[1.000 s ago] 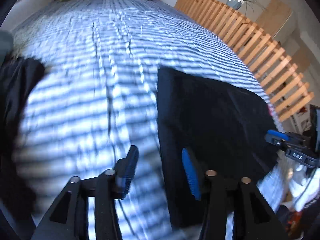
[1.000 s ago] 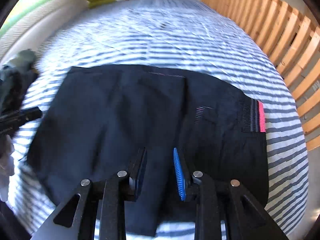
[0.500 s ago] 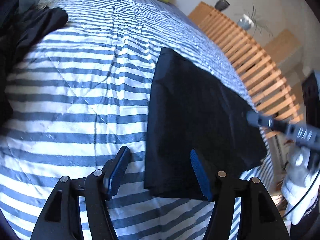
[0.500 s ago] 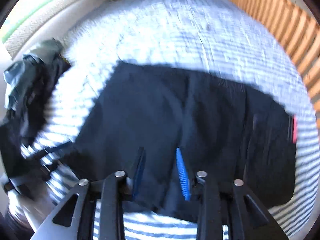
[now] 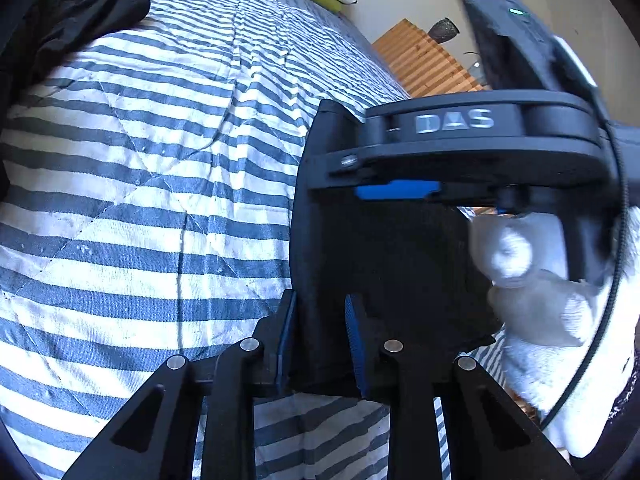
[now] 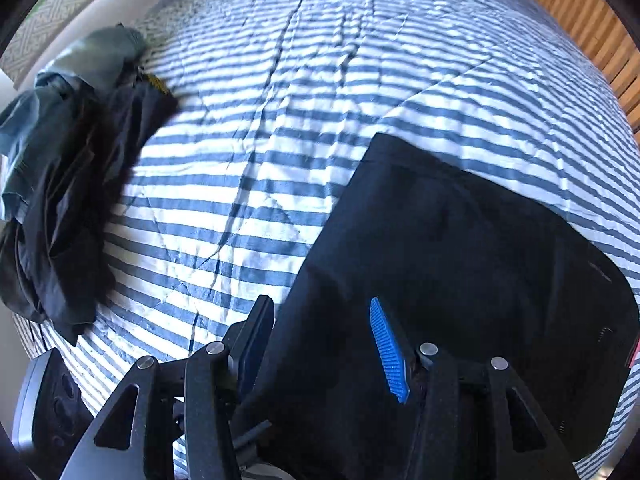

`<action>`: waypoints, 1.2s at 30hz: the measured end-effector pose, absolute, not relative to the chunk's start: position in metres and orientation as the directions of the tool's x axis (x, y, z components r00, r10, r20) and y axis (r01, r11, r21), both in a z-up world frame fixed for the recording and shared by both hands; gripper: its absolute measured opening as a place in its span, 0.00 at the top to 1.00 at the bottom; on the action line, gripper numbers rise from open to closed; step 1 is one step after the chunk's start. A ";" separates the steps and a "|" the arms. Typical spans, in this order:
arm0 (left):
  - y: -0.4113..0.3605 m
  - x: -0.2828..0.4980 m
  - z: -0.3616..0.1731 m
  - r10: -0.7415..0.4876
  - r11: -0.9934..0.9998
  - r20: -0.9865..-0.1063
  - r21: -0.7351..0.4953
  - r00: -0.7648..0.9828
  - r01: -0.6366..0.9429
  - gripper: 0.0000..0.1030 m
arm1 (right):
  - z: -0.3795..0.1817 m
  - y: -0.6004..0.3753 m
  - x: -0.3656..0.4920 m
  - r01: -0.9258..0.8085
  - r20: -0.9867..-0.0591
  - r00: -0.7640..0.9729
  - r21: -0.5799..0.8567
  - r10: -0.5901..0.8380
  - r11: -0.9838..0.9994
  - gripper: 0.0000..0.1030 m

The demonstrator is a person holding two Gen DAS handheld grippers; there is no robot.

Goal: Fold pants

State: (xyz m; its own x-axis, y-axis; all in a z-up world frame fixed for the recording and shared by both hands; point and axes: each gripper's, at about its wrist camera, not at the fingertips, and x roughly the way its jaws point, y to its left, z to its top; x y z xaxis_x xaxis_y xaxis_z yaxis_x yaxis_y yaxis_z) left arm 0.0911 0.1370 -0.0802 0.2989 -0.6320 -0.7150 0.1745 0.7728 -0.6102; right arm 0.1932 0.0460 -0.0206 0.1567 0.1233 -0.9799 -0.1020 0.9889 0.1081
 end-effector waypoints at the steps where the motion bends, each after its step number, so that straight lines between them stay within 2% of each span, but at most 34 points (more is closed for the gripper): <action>1: 0.137 0.090 -0.080 -0.633 0.773 -0.714 -0.609 0.301 0.180 0.76 | -0.024 0.049 0.194 -0.101 -0.982 0.148 0.101 0.115 0.990 0.55; 10: 0.132 0.092 -0.065 -0.653 0.756 -0.690 -0.617 0.314 0.217 0.81 | -0.042 0.075 0.198 -0.123 -0.994 0.111 0.002 0.016 0.992 0.55; 13: 0.128 0.096 -0.065 -0.654 0.755 -0.689 -0.618 0.312 0.219 0.81 | -0.045 0.075 0.194 -0.126 -0.994 0.111 -0.024 -0.010 0.992 0.69; 15: 0.129 0.095 -0.063 -0.667 0.744 -0.679 -0.630 0.307 0.223 0.81 | -0.046 0.070 0.191 -0.117 -0.994 0.110 -0.005 0.008 0.993 0.83; 18: 0.128 0.093 -0.056 -0.685 0.728 -0.671 -0.643 0.284 0.237 0.72 | -0.037 0.060 0.186 -0.095 -0.991 0.127 0.035 0.047 0.995 0.92; 20: 0.130 0.087 -0.051 -0.688 0.725 -0.672 -0.641 0.272 0.250 0.64 | -0.026 0.050 0.182 -0.075 -0.986 0.148 0.064 0.075 0.995 0.94; 23: 0.135 0.075 -0.040 -0.652 0.757 -0.701 -0.581 0.287 0.300 0.62 | -0.006 0.032 0.172 -0.050 -0.972 0.189 0.133 0.140 0.990 0.95; 28: 0.142 0.069 -0.030 -0.636 0.768 -0.716 -0.548 0.289 0.331 0.58 | 0.034 -0.008 0.151 -0.002 -0.938 0.265 0.233 0.225 0.972 0.96; 36: 0.106 0.078 -0.015 -0.650 0.753 -0.702 -0.541 0.293 0.375 0.58 | 0.092 -0.102 0.118 0.078 -0.861 0.411 0.361 0.300 0.929 0.97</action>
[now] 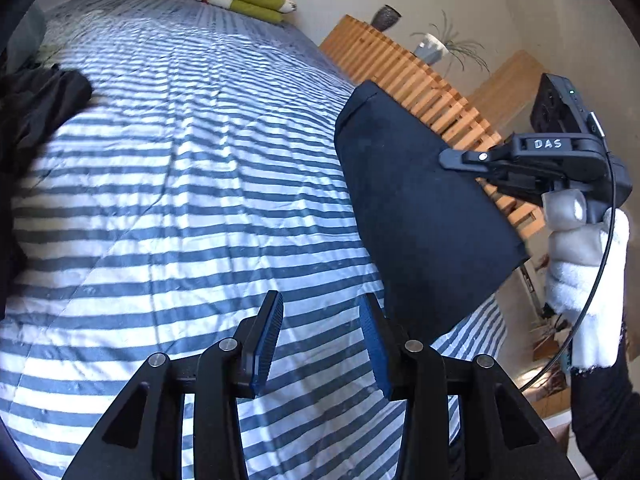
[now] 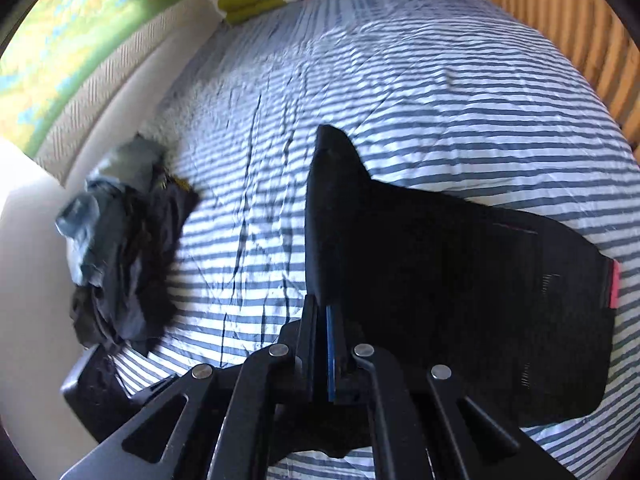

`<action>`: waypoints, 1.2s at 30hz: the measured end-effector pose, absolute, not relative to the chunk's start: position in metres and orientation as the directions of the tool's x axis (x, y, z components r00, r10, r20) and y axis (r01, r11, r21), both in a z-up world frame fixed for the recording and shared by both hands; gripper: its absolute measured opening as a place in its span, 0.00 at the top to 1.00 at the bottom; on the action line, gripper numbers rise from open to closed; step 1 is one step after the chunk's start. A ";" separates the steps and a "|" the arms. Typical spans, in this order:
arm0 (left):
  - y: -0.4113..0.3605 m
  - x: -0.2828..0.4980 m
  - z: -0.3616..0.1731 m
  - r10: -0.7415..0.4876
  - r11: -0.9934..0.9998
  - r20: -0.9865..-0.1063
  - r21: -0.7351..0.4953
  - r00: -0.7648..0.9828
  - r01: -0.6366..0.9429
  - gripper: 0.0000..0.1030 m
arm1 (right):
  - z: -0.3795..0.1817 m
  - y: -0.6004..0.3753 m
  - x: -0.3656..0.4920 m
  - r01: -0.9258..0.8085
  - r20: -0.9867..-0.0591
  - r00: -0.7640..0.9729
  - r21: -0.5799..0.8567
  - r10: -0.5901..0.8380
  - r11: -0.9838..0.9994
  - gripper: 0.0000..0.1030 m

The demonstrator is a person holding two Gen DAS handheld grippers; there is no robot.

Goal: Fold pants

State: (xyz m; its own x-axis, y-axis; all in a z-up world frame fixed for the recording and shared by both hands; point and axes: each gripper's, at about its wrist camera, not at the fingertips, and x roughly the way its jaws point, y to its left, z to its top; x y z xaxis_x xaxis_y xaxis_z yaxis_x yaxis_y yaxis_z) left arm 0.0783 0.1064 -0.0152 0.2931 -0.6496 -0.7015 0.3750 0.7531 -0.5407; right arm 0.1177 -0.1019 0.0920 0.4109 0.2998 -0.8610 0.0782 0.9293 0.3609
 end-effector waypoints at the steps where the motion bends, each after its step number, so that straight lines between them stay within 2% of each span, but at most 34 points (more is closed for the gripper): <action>1: 0.096 0.079 -0.015 -0.654 0.747 -0.703 -0.538 0.281 0.392 0.58 | 0.097 -0.113 0.114 0.087 -0.853 0.431 0.365 0.296 0.927 0.97; 8: 0.012 0.086 -0.024 -0.668 0.701 -0.719 -0.522 0.192 0.486 0.58 | 0.107 -0.219 0.070 0.217 -0.832 0.505 0.381 0.231 0.899 0.97; 14: -0.070 0.089 -0.032 -0.686 0.640 -0.719 -0.525 0.111 0.562 0.58 | 0.062 -0.306 0.036 0.388 -0.879 0.457 0.338 0.140 0.857 0.97; 17: -0.108 0.088 -0.041 -0.678 0.620 -0.731 -0.511 0.078 0.595 0.58 | 0.034 -0.337 0.024 0.453 -0.886 0.438 0.365 0.154 0.813 0.97; 22: -0.148 0.087 -0.061 -0.620 0.626 -0.780 -0.424 0.088 0.654 0.58 | -0.005 -0.351 0.017 0.489 -0.907 0.400 0.336 0.135 0.805 0.97; 27: -0.158 0.088 -0.078 -0.603 0.629 -0.793 -0.413 0.079 0.658 0.57 | -0.024 -0.357 0.022 0.506 -0.924 0.367 0.299 0.112 0.809 0.97; 29: -0.157 0.088 -0.078 -0.606 0.630 -0.791 -0.416 0.080 0.656 0.56 | -0.021 -0.352 0.024 0.487 -0.933 0.353 0.247 0.069 0.838 0.95; 33: -0.147 0.082 -0.070 -0.611 0.630 -0.786 -0.406 0.100 0.662 0.56 | 0.020 -0.342 0.022 0.480 -0.894 0.420 0.070 -0.158 0.875 0.86; 36: -0.137 0.072 -0.063 -0.643 0.613 -0.759 -0.426 0.106 0.666 0.56 | 0.051 -0.322 0.032 0.384 -0.840 0.524 0.090 -0.137 0.919 0.85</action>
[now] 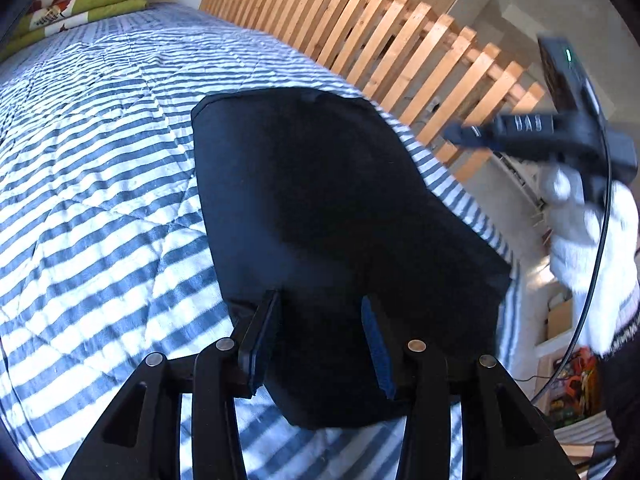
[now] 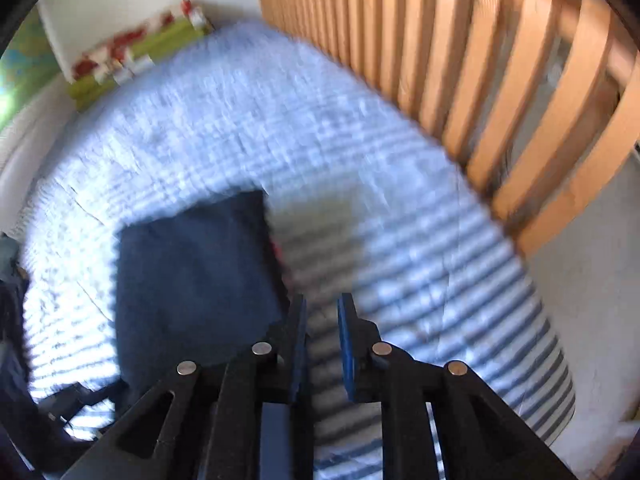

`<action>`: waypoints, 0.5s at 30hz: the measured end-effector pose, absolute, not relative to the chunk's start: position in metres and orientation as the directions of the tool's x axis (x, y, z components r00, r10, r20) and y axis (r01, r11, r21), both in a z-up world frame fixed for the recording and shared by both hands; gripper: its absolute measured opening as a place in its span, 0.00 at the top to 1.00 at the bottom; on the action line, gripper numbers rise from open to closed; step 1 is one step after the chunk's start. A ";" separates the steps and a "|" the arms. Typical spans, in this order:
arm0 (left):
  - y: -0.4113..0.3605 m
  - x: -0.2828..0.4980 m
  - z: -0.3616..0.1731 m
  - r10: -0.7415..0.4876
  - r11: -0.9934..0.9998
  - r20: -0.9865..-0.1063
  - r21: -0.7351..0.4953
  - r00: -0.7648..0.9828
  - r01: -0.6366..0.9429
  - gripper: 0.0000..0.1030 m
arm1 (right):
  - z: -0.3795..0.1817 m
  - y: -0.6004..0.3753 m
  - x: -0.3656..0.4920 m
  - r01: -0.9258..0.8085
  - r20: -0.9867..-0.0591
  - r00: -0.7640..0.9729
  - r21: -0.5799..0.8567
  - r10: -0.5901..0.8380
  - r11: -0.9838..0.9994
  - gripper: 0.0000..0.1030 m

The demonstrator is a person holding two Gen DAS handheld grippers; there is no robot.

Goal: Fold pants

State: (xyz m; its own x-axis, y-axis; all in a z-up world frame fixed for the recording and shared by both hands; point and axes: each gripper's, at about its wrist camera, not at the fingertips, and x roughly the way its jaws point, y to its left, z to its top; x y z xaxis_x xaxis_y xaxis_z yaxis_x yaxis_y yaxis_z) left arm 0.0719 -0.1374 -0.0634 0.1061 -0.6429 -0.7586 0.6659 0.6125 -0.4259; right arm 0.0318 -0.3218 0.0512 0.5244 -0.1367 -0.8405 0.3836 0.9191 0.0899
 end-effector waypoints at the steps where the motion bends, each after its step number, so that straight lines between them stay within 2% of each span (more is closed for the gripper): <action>1: -0.133 0.067 -0.062 -0.656 0.603 -0.747 -0.435 0.106 0.668 0.56 | 0.056 -0.310 0.041 0.333 -0.837 0.532 0.067 -0.129 0.941 0.84; 3: -0.130 0.060 -0.061 -0.665 0.593 -0.740 -0.440 0.102 0.675 0.56 | 0.053 -0.291 0.064 0.260 -0.841 0.525 0.016 -0.128 0.966 0.79; 6: -0.132 0.052 -0.056 -0.691 0.548 -0.720 -0.468 0.060 0.693 0.56 | 0.033 -0.282 0.095 0.221 -0.874 0.475 0.004 -0.104 0.975 0.79; 15: -0.156 0.033 -0.076 -0.649 0.508 -0.760 -0.404 0.030 0.761 0.56 | -0.019 -0.315 0.135 0.309 -0.908 0.387 -0.036 -0.160 0.950 0.79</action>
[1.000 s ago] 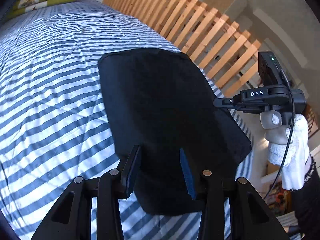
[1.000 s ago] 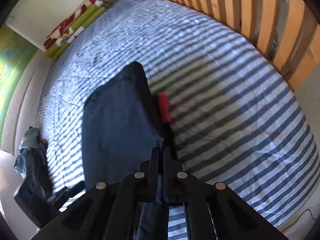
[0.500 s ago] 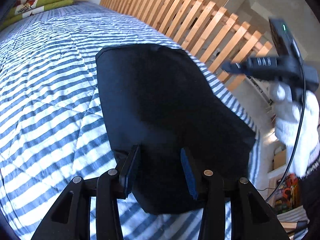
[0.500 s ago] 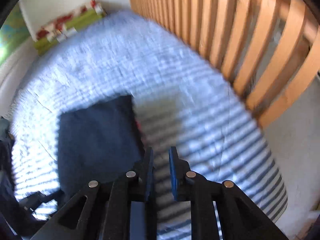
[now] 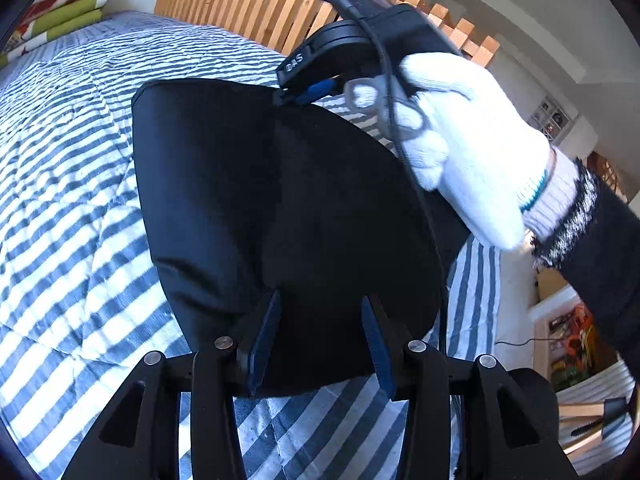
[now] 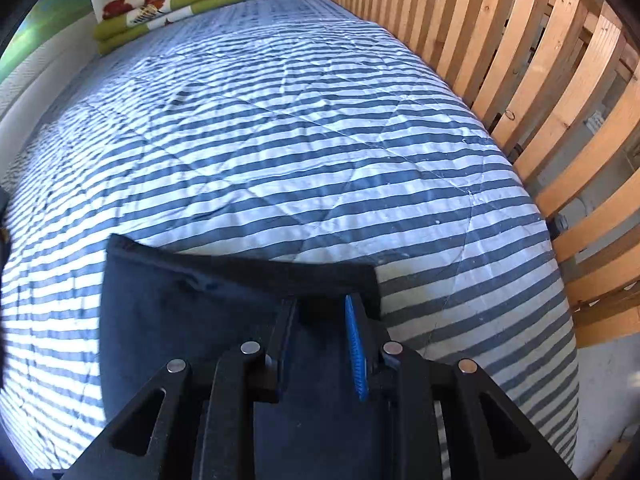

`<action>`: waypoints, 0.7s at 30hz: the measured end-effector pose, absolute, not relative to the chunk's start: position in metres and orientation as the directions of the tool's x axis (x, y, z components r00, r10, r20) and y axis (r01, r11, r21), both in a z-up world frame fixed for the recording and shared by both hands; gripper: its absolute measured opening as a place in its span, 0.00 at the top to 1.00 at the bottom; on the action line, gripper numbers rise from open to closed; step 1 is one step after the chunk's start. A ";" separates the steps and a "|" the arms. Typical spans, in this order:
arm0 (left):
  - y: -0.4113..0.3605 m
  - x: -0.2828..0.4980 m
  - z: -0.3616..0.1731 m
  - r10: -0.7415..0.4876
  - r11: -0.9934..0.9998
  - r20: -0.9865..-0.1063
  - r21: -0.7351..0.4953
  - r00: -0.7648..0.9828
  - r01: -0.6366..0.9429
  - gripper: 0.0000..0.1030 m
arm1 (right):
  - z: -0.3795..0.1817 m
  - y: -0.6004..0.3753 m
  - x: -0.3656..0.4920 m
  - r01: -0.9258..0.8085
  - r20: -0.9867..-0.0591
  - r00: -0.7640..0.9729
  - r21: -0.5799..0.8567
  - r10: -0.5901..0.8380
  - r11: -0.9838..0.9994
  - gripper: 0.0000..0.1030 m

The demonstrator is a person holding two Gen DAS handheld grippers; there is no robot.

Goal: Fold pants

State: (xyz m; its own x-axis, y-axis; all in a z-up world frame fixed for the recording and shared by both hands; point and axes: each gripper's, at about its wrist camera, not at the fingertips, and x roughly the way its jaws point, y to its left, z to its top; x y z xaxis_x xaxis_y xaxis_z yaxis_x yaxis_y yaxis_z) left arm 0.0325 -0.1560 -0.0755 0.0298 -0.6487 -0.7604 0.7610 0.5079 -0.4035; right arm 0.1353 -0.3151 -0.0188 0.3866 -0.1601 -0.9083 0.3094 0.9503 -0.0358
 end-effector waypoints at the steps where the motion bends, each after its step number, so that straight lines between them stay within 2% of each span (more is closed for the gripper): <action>1: -0.156 0.029 -0.075 -0.646 0.502 -0.762 -0.390 0.035 0.772 0.56 | -0.023 -0.315 0.138 0.305 -0.907 0.384 -0.052 -0.173 0.951 0.78; 4: -0.146 0.023 -0.066 -0.660 0.470 -0.751 -0.426 -0.013 0.773 0.55 | -0.019 -0.313 0.144 0.306 -0.905 0.368 -0.100 -0.215 0.947 0.77; 6: -0.128 0.023 -0.057 -0.679 0.493 -0.734 -0.437 0.019 0.753 0.55 | -0.003 -0.308 0.139 0.326 -0.892 0.394 -0.090 -0.221 0.941 0.77; 11: -0.108 0.033 -0.067 -0.672 0.542 -0.740 -0.456 0.039 0.706 0.56 | 0.028 -0.259 0.141 0.166 -0.863 0.500 0.016 -0.070 0.986 0.76; 14: -0.097 0.033 -0.069 -0.690 0.547 -0.723 -0.488 0.037 0.680 0.56 | 0.021 -0.226 0.161 0.075 -0.874 0.486 0.056 0.013 0.996 0.76; 17: -0.097 0.036 -0.064 -0.686 0.555 -0.724 -0.465 0.064 0.690 0.56 | 0.008 -0.207 0.175 0.038 -0.889 0.457 0.046 0.023 0.998 0.76; 21: -0.104 0.055 -0.079 -0.672 0.580 -0.740 -0.502 0.029 0.641 0.56 | -0.014 -0.199 0.191 0.047 -0.904 0.427 -0.010 -0.029 0.999 0.76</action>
